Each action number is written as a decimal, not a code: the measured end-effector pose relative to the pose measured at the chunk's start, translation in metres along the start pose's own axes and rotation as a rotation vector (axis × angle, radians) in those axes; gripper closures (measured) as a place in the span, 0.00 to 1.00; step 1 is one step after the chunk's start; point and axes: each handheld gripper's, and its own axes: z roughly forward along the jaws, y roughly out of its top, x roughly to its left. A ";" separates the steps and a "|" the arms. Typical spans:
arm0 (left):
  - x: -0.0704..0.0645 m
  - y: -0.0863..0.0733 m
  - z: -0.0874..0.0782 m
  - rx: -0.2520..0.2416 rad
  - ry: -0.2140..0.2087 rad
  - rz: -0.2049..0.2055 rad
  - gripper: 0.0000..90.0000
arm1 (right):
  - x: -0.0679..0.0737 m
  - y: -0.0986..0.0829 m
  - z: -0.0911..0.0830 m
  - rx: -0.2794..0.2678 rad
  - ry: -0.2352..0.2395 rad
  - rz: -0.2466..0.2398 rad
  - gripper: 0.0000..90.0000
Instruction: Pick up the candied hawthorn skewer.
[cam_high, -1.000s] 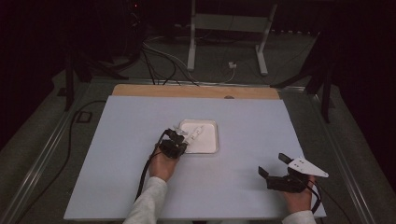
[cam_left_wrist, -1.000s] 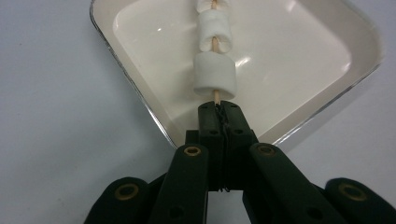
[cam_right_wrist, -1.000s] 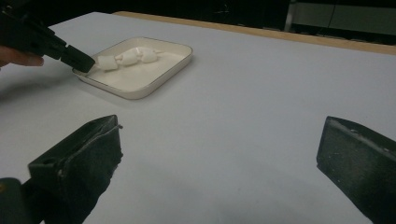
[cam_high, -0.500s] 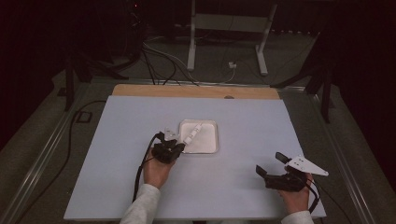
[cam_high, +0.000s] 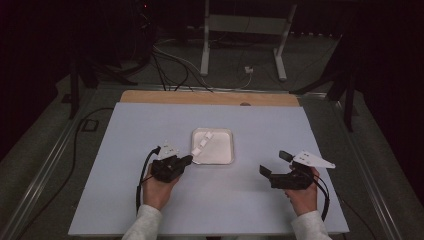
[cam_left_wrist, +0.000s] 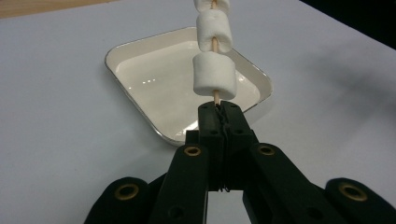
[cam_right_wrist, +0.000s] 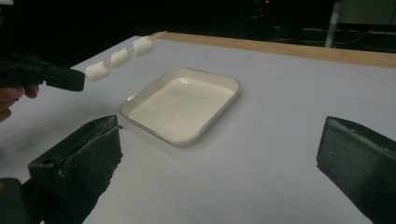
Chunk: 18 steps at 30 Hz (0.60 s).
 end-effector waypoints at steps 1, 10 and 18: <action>0.000 0.000 -0.001 -0.005 -0.003 0.001 1.00 | 0.001 0.002 0.002 -0.002 0.007 0.003 0.00; 0.000 -0.002 -0.011 -0.068 -0.060 -0.014 1.00 | 0.011 0.038 0.024 -0.014 0.076 0.022 0.00; 0.000 -0.002 -0.018 -0.117 -0.103 -0.017 1.00 | 0.028 0.069 0.048 -0.012 0.124 -0.009 0.00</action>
